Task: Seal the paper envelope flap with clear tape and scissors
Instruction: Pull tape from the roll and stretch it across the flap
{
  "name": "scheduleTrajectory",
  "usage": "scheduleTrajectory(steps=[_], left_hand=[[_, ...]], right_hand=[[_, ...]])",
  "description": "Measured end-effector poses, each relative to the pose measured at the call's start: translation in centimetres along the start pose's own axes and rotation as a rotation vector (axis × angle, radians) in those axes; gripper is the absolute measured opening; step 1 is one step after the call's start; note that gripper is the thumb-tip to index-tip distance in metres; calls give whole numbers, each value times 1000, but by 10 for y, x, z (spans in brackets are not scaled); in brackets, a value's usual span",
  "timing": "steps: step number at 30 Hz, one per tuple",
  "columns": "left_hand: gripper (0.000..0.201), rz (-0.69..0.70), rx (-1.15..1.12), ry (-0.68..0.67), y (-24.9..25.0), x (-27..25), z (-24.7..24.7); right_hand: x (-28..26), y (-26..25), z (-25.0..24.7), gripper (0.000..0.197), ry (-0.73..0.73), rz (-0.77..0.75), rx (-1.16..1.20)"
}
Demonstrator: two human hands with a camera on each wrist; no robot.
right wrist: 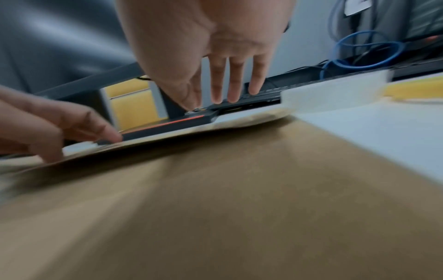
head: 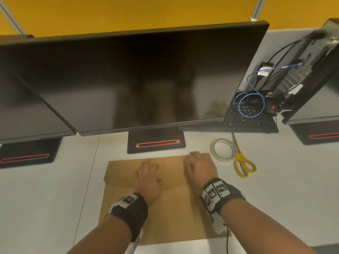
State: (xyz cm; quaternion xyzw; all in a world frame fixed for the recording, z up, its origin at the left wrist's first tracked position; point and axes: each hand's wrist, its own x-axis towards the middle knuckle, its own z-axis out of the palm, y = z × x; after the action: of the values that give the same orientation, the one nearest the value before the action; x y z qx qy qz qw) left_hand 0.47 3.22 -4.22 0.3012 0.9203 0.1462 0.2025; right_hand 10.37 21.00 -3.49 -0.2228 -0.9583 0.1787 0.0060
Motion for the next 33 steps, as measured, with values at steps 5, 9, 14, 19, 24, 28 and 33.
scheduleTrajectory(steps=[5, 9, 14, 19, 24, 28, 33], left_hand=[[50, 35, -20, 84, 18, 10, -3], [49, 67, -44, 126, 31, 16, -1], [39, 123, -98, 134, 45, 16, -1], [32, 291, -230, 185, 58, 17, -13], [59, 482, -314, 124, 76, 21, -38], [62, 571, -207, 114, 83, 22, -56], [53, 469, -248, 29, 66, 9, -73]], right_hand=[[0, 47, -30, 42, 57, 306, -164], [-5, 74, -38, 47, -71, 317, -320], [-6, 79, -42, 33, -127, 267, -400], [2, 64, -60, 31, -71, 192, -308], [8, 28, -88, 31, -92, -51, -140], [11, -5, -102, 34, -126, -209, -28], [10, -27, -104, 31, -85, -237, 58]])
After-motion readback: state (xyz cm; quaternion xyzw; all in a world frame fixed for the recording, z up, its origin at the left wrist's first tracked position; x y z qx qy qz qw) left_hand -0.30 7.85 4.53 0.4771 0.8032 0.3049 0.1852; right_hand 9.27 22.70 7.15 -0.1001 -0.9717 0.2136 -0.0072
